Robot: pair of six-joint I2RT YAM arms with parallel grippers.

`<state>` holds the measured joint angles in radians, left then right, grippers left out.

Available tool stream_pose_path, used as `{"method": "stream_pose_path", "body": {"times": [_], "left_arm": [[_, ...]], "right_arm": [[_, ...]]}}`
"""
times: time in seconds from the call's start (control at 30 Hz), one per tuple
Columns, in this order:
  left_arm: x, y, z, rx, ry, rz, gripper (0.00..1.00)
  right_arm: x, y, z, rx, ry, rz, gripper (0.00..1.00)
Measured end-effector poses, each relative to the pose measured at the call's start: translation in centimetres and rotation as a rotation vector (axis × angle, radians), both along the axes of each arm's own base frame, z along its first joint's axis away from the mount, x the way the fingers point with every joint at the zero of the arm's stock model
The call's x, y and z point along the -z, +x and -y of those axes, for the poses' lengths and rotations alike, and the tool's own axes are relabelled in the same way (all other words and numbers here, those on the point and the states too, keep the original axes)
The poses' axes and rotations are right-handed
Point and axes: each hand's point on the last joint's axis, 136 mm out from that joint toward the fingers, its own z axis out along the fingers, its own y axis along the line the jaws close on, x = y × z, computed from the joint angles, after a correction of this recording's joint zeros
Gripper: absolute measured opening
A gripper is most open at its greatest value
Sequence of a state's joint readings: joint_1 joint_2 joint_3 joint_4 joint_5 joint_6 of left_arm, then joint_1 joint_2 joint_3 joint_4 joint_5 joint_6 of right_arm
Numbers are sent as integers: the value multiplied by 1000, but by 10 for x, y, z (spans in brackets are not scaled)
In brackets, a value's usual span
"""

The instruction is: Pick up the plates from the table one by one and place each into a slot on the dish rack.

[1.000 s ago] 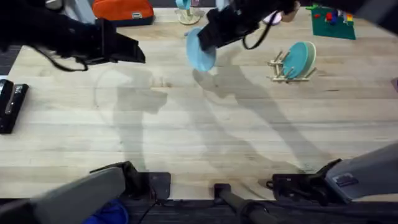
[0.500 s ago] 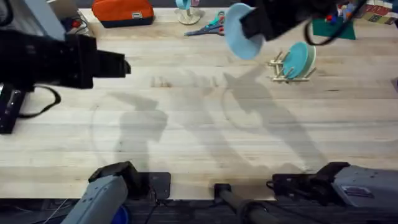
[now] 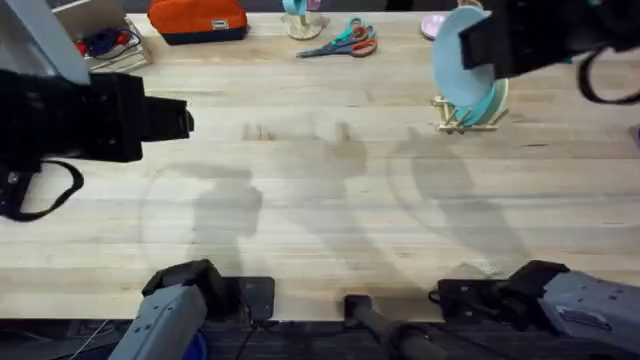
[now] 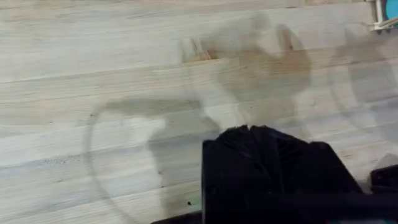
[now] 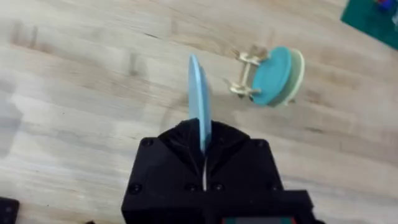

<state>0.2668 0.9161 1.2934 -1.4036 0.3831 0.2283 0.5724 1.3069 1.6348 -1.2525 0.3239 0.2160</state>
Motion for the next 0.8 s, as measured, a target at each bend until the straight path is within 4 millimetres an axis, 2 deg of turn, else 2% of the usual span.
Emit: {"method": "stream_pose_path", "body": {"times": [0.17,0.4,0.47,0.6,0.63,0.8], "left_arm": [[0,0,-1,-4,6,-2,41],[0,0,-1,-4,7,-2,58],[1,0,-2,-6,8,-2,247],[1,0,-2,-7,8,-2,882],[1,0,-2,-10,6,-3,969],[0,0,-2,-11,6,-3,993]], "right_arm": [[-4,-12,17,92,3,2,32],[-12,-18,24,148,35,31,32],[-14,-18,26,155,36,38,32],[-13,-20,31,171,18,39,32],[-13,-20,33,175,12,40,32],[-14,-20,36,184,-2,48,31]]}}
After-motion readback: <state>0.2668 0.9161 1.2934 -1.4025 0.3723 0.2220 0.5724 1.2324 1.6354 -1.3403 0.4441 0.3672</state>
